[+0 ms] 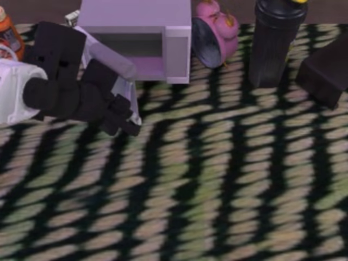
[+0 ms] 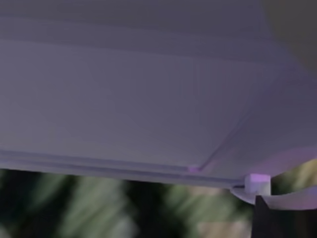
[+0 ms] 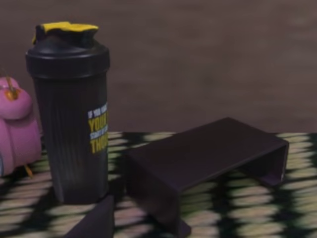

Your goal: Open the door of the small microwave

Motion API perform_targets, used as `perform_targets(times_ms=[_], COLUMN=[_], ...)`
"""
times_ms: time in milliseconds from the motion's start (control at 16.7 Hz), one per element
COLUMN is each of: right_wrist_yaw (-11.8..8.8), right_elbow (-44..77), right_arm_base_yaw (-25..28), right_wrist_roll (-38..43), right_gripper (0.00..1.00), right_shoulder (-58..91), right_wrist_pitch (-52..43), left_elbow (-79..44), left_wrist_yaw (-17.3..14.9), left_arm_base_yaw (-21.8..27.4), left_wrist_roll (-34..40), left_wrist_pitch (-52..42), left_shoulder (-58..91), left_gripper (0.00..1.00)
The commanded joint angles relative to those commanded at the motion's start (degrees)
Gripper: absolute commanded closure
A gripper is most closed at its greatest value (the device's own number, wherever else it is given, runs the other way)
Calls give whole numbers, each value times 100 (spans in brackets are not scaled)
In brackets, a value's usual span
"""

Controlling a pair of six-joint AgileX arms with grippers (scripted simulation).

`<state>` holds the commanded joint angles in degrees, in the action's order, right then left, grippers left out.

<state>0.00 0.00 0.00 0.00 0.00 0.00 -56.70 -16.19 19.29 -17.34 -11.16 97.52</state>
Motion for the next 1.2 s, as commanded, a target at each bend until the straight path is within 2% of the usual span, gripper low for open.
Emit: perform_targets(times_ms=[240,720,1200], right_wrist_yaw=[0,0,0], right_elbow=[0,0,0], right_arm_base_yaw=[0,0,0], right_wrist_roll=[0,0,0], right_gripper=[0,0,0], right_shoulder=[0,0,0], right_wrist_pitch=[0,0,0], left_elbow=[0,35,36], left_wrist_yaw=[0,-247,-250], left_arm_base_yaw=[0,-151,-153], left_wrist_roll=[0,-335,-340], left_wrist_pitch=[0,-113,-115], left_shoulder=[0,-47,-48], left_gripper=[100,100,100])
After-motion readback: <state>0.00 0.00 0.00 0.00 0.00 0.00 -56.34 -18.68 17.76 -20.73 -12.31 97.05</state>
